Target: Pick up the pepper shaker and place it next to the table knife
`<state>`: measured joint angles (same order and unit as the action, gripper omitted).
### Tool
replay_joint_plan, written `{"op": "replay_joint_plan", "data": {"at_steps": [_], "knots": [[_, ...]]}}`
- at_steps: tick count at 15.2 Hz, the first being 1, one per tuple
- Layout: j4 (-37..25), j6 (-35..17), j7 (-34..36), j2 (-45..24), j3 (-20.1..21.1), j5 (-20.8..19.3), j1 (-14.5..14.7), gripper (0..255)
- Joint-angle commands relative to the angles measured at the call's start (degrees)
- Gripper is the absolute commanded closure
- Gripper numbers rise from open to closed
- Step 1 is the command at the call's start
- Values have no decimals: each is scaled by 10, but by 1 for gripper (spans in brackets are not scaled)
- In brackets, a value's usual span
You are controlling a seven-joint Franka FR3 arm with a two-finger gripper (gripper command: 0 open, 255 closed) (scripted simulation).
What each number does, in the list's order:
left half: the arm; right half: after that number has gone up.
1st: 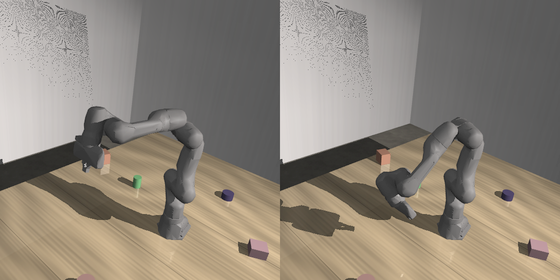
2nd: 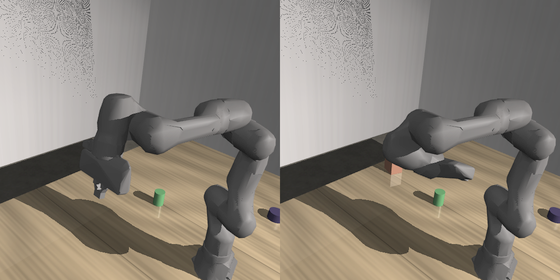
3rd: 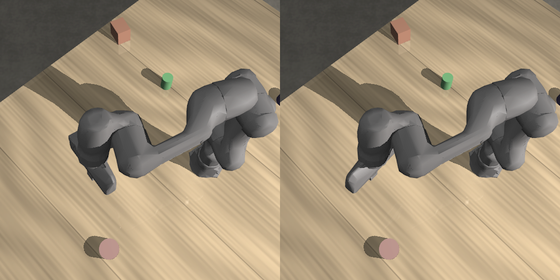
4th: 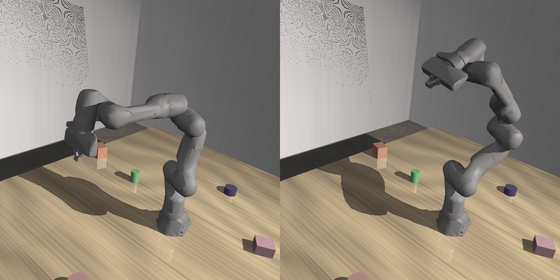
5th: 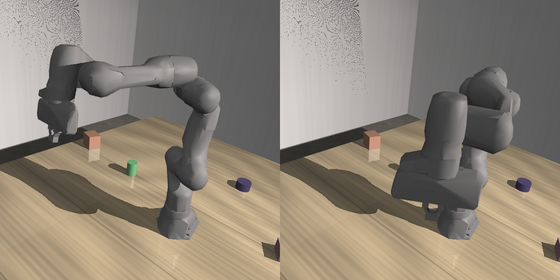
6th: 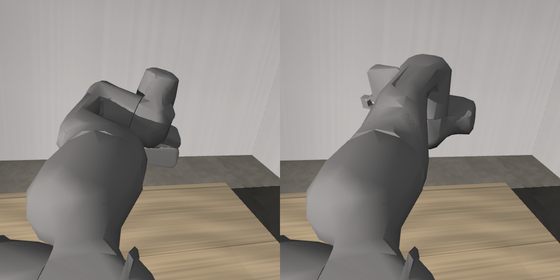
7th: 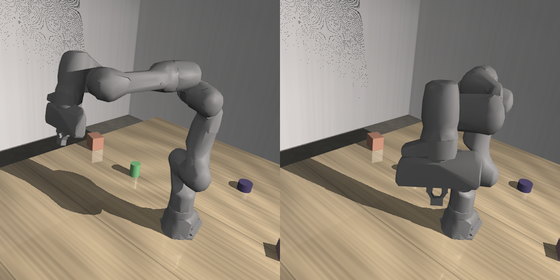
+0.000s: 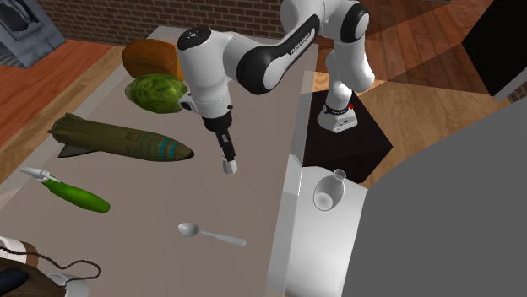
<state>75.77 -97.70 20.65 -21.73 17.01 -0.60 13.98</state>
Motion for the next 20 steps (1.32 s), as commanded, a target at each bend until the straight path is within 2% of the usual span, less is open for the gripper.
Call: {"op": "replay_joint_plan", "data": {"at_steps": [1,6,13,14,20], "knots": [[11,-13,0,-3,0,-1,1,0],[48,-49,0,-2,0,0,0,0],[47,-49,0,-2,0,0,0,0],[47,-49,0,-2,0,0,0,255],[48,-49,0,-2,0,0,0,255]]}}
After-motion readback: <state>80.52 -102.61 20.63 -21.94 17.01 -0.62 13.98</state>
